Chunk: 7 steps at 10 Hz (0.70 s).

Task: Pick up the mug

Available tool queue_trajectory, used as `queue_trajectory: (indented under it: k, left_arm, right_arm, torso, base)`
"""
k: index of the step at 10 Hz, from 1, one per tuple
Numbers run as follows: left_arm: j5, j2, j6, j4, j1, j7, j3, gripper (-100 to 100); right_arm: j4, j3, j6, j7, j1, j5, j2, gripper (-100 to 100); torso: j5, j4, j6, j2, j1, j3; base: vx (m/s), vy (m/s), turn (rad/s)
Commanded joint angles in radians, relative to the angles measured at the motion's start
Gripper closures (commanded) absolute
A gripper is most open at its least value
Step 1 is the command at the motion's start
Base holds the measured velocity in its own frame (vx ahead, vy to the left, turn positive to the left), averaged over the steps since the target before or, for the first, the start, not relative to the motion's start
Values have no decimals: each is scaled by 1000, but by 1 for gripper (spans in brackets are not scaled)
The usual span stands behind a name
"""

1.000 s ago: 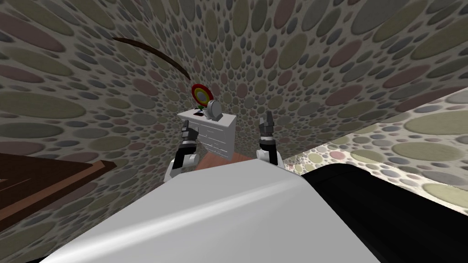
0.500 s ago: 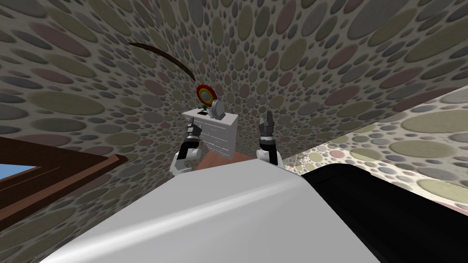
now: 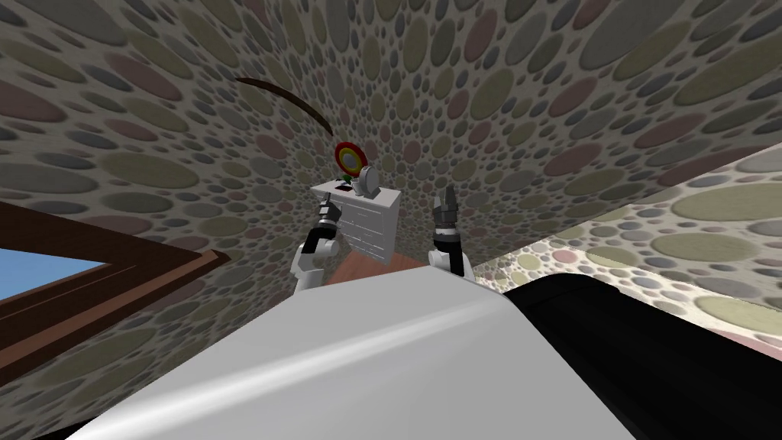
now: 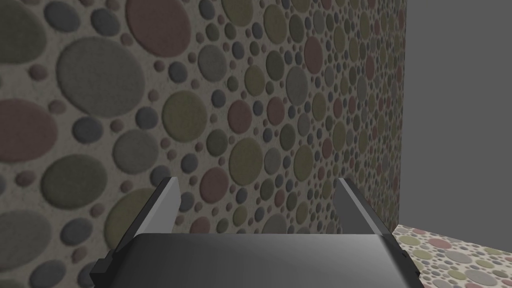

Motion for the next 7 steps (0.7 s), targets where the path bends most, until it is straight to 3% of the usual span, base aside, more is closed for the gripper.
queue_trajectory:
  k: [1, 2, 3, 5, 6, 7]
  left_arm:
    - [8, -1, 50, 46, -50, -4, -4, -100]
    - [8, -1, 59, 46, -78, -4, -4, -100]
    - [18, 3, 89, 91, -112, -6, -6, -100]
    - [18, 3, 116, 91, -158, -6, -6, -100]
    - [29, 4, 161, 137, -195, -8, -8, -100]
    - [29, 4, 175, 137, -224, -8, -8, -100]
  right_arm:
    - [0, 0, 0, 0, 0, 0, 0, 0]
    - [0, 0, 0, 0, 0, 0, 0, 0]
    - [0, 0, 0, 0, 0, 0, 0, 0]
    - [0, 0, 0, 0, 0, 0, 0, 0]
    - [0, 0, 0, 0, 0, 0, 0, 0]
    - [0, 0, 0, 0, 0, 0, 0, 0]
  torso:
    - [0, 0, 0, 0, 0, 0]
    - [0, 0, 0, 0, 1, 0]
    - [0, 0, 0, 0, 1, 0]
    - [0, 0, 0, 1, 0, 1]
    - [0, 0, 0, 0, -1, 0]
    - [0, 0, 0, 0, 0, 0]
  base:
    - [-37, 45, 77]
    - [-38, 46, 34]
    - [-45, 55, 65]
    - [-42, 26, 11]
    - [-35, 28, 74]
    - [-40, 35, 35]
